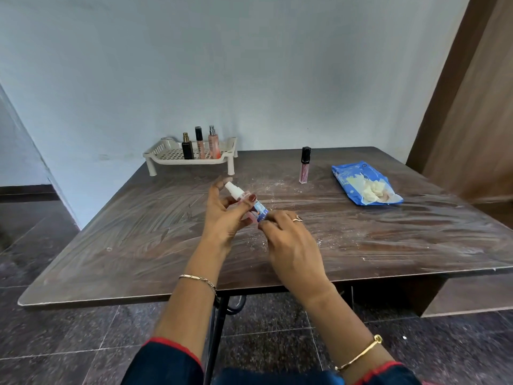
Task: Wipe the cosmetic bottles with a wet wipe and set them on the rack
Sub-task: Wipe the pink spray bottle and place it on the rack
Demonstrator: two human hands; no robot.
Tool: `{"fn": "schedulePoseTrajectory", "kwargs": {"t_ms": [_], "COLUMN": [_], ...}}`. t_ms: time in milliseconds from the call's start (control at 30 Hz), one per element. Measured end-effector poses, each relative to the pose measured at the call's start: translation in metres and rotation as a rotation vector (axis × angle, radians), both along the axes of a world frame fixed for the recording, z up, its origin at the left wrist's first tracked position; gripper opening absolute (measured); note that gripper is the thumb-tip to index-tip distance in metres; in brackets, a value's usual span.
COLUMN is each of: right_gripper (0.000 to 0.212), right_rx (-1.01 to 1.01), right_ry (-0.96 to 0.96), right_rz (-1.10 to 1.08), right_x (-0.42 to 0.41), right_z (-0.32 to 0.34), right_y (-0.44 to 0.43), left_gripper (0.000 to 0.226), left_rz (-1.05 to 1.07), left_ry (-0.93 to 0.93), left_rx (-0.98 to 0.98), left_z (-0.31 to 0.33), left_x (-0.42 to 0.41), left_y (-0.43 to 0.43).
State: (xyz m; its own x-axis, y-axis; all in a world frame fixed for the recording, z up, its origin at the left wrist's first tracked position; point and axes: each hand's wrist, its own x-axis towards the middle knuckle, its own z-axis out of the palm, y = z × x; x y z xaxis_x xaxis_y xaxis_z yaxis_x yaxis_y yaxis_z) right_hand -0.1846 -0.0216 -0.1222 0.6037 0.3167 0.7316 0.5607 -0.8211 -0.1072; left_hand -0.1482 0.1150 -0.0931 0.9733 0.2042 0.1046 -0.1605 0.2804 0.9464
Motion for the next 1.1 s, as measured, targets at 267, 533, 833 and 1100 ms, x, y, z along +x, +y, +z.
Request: {"fn": "schedulePoseTrajectory", "kwargs": {"t_ms": [267, 533, 833, 1100], "right_gripper": [0.018, 0.02, 0.019, 0.019], "right_rx": [0.904, 0.693, 0.366, 0.629], "right_ry": [0.556, 0.354, 0.154, 0.325], "right_rz": [0.102, 0.12, 0.221, 0.13], "right_x": [0.009, 0.002, -0.008, 0.004], "right_z": [0.013, 0.028, 0.012, 0.037], "right_y": [-0.013, -0.002, -0.012, -0.008], "left_gripper": [0.061, 0.072, 0.051, 0.021], "left_rz": [-0.071, -0.102, 0.001, -0.101], "left_ry": [-0.044, -0.1, -0.08, -0.043], "left_rx": [-0.053, -0.078, -0.139, -0.125], "left_z": [-0.002, -0.008, -0.007, -0.005], "left_x": [-0.019, -0.026, -0.022, -0.025], "left_y": [0.0, -0.008, -0.006, -0.009]}}
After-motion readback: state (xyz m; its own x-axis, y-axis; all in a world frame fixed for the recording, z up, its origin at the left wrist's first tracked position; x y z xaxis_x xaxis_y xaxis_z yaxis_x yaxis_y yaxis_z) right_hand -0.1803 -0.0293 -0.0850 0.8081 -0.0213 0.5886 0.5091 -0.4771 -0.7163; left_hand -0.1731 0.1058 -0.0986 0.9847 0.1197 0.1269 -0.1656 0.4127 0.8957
